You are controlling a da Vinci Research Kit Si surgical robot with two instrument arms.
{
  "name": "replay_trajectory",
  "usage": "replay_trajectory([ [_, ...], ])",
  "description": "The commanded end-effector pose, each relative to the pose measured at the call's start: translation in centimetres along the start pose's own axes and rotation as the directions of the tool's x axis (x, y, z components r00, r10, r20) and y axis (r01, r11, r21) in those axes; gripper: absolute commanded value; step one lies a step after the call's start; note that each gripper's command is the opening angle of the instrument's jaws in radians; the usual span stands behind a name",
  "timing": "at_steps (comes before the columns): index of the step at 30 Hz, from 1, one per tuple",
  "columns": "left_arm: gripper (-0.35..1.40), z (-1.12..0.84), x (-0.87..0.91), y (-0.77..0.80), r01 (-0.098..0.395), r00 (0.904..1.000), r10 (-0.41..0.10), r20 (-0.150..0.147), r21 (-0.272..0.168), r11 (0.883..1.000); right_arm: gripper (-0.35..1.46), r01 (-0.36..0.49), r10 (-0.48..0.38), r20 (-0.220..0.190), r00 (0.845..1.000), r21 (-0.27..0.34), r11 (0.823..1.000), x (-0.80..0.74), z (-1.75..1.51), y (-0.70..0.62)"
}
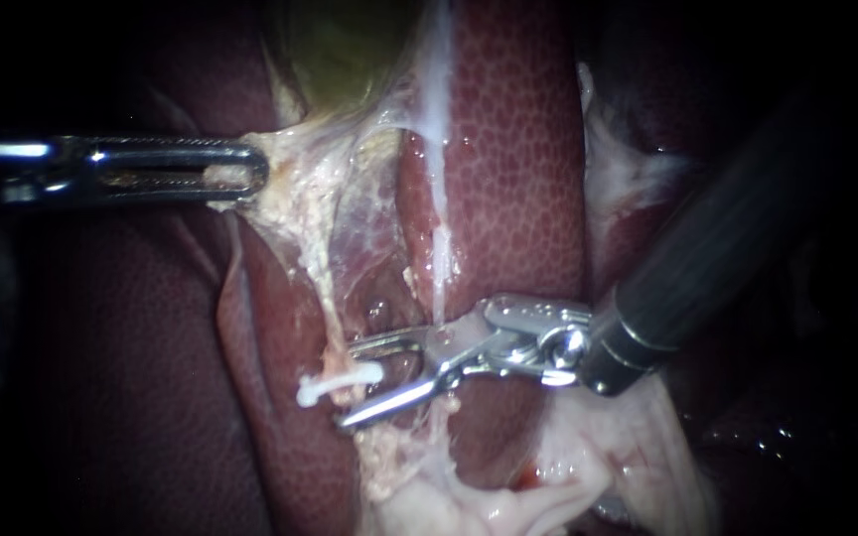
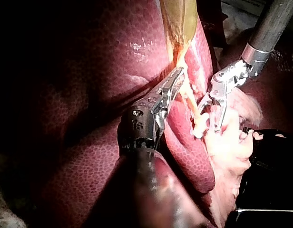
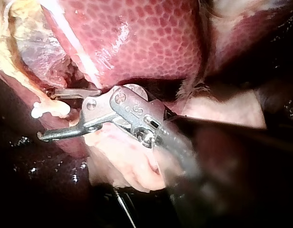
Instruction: Going back first clip left tube
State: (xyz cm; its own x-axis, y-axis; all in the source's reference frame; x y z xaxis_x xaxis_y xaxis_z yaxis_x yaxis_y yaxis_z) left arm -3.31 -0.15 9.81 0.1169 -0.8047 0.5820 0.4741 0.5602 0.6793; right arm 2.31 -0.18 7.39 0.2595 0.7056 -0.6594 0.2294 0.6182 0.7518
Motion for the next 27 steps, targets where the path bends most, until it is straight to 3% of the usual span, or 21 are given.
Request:
replay_trajectory([
  [1, -0.35, 0.00, 0.00, 0.00, 0.000, 1.0000, 0.000, 0.000, 0.000, 1.000, 0.60, 0.003, -0.003, 0.000, 1.000, 0.002, 1.000, 0.01, -0.04, -0.02],
  [10, -0.35, 0.00, 0.02, -0.01, -0.001, 1.0000, 0.001, 0.001, -0.001, 1.000, 0.60, 0.079, -0.079, 0.001, 0.997, -0.015, 0.997, 0.16, -0.69, -0.32],
  [18, -0.35, 0.05, 0.05, -0.01, -0.002, 1.0000, 0.002, 0.001, -0.001, 1.000, 0.60, 0.178, -0.178, 0.004, 0.984, -0.091, 0.980, 0.53, -1.34, -0.69],
  [22, -0.35, 0.09, 0.07, -0.01, -0.004, 1.0000, 0.004, 0.002, 0.000, 1.000, 0.60, 0.202, -0.202, 0.008, 0.979, -0.113, 0.973, 0.68, -1.48, -0.84],
  [27, -0.35, 0.22, 0.14, -0.02, -0.007, 1.0000, 0.007, 0.004, 0.008, 1.000, 0.60, 0.221, -0.221, 0.012, 0.975, -0.117, 0.968, 0.73, -1.54, -0.95],
])
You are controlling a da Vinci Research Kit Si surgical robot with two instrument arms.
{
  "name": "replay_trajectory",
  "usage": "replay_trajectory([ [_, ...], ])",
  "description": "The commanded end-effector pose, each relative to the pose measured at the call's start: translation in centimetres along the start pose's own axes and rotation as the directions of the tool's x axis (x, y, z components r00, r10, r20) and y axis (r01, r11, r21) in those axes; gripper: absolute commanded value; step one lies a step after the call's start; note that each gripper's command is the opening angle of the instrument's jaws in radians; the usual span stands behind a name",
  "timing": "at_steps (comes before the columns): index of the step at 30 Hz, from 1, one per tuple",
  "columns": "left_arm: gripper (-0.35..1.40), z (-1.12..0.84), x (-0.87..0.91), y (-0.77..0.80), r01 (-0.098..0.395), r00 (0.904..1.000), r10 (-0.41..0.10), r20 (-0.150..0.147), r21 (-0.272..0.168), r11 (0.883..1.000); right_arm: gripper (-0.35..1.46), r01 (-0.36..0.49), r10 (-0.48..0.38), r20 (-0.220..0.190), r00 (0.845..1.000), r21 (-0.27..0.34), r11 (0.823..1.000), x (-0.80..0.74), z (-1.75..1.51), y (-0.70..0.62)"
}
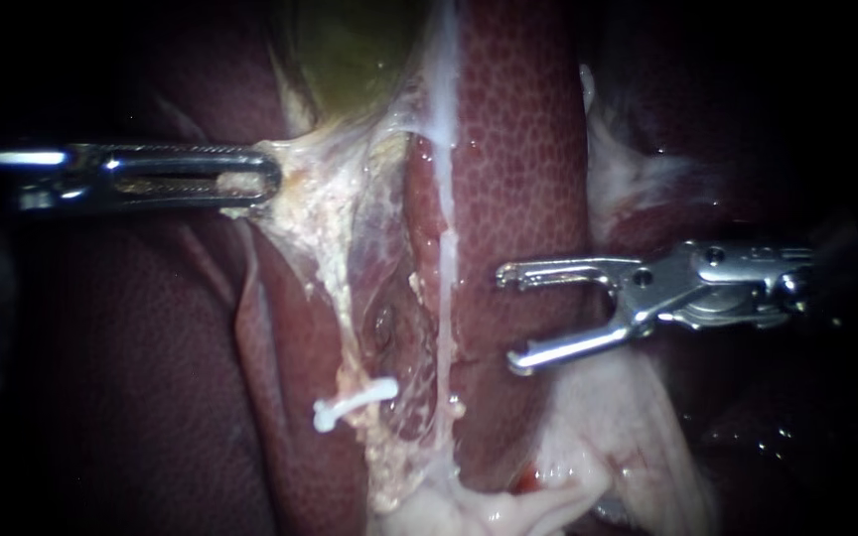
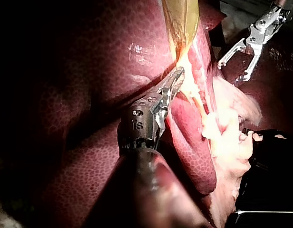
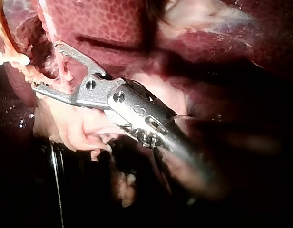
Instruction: Going back first clip left tube
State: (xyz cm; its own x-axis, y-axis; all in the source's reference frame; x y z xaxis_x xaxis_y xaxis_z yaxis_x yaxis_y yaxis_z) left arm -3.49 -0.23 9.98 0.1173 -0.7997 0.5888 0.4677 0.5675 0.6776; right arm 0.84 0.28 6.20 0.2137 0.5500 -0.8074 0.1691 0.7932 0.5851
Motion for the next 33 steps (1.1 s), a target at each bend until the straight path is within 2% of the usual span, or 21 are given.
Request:
replay_trajectory([
  [1, -0.35, 0.02, 0.01, 0.00, 0.000, 1.0000, 0.000, 0.000, 0.003, 1.000, 0.60, 0.003, -0.003, 0.000, 1.000, 0.000, 1.000, 0.00, 0.00, 0.00],
  [10, -0.35, 0.52, 0.27, 0.10, -0.012, 0.9993, 0.013, -0.036, 0.019, 1.000, 0.60, 0.003, -0.003, 0.001, 1.000, 0.000, 1.000, -0.01, -0.01, 0.01],
  [17, -0.35, 0.74, 0.36, 0.12, -0.012, 0.9988, 0.013, -0.047, 0.023, 1.000, 0.60, 0.003, -0.003, 0.003, 1.000, 0.000, 1.000, 0.00, -0.01, 0.01],
  [21, -0.35, 0.81, 0.41, 0.10, -0.016, 0.9984, 0.018, -0.054, 0.027, 0.999, 0.60, 0.002, -0.002, 0.003, 1.000, 0.000, 1.000, 0.00, -0.01, 0.01],
  [33, -0.35, 0.80, 0.41, 0.10, -0.017, 0.9984, 0.018, -0.054, 0.028, 0.999, 0.60, 0.000, 0.000, 0.000, 1.000, 0.000, 1.000, 0.05, -0.01, -0.01],
])
